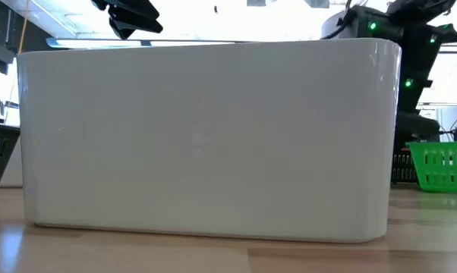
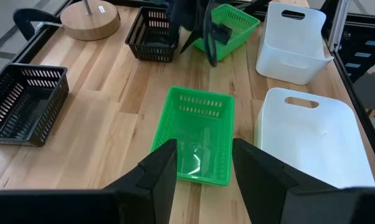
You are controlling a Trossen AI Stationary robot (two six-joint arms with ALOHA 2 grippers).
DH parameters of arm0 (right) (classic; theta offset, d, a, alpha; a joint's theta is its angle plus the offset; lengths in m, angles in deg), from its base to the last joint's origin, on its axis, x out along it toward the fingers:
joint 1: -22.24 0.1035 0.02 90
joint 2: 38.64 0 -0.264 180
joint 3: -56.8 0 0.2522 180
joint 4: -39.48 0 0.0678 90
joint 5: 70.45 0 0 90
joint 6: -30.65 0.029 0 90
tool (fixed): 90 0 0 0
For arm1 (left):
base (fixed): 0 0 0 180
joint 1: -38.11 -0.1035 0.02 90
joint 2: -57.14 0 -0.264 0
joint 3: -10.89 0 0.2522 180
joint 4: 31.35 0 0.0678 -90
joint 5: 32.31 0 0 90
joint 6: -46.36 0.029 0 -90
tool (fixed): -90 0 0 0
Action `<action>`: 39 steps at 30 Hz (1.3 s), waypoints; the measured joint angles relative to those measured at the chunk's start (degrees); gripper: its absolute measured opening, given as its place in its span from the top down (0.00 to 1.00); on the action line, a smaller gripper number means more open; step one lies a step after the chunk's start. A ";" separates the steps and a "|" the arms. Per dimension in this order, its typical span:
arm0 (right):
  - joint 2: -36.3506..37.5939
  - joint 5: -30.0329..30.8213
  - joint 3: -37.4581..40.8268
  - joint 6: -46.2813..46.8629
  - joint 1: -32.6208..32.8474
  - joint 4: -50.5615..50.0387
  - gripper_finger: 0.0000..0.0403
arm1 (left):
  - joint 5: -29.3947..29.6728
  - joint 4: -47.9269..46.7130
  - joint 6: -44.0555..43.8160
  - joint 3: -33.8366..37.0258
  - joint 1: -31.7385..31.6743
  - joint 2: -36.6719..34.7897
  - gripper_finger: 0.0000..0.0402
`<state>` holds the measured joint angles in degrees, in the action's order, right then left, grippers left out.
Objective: Stack baskets by color
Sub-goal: Stack the middle black bin on the top black bin
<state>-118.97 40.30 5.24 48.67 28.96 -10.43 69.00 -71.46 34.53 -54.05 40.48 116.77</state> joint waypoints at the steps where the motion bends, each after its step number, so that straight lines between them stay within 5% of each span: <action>1: -0.42 0.00 0.02 0.00 -0.04 0.15 0.71 | 0.00 0.00 0.00 0.00 0.00 0.00 0.65; 11: -0.95 -0.14 0.02 0.07 -0.04 0.87 0.98 | -0.02 0.00 0.00 0.00 0.00 0.02 0.65; 21: -0.95 1.87 -6.84 -3.01 -0.11 0.88 1.00 | 0.31 0.00 0.02 0.00 0.00 0.04 0.65; 39: -0.95 4.53 -25.58 -23.51 -9.28 7.17 1.00 | 11.63 -6.53 -0.25 -0.02 -0.02 0.04 0.65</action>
<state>-119.92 44.83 -20.34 25.16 19.68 -3.26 80.63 -77.98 34.27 -54.07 40.46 116.82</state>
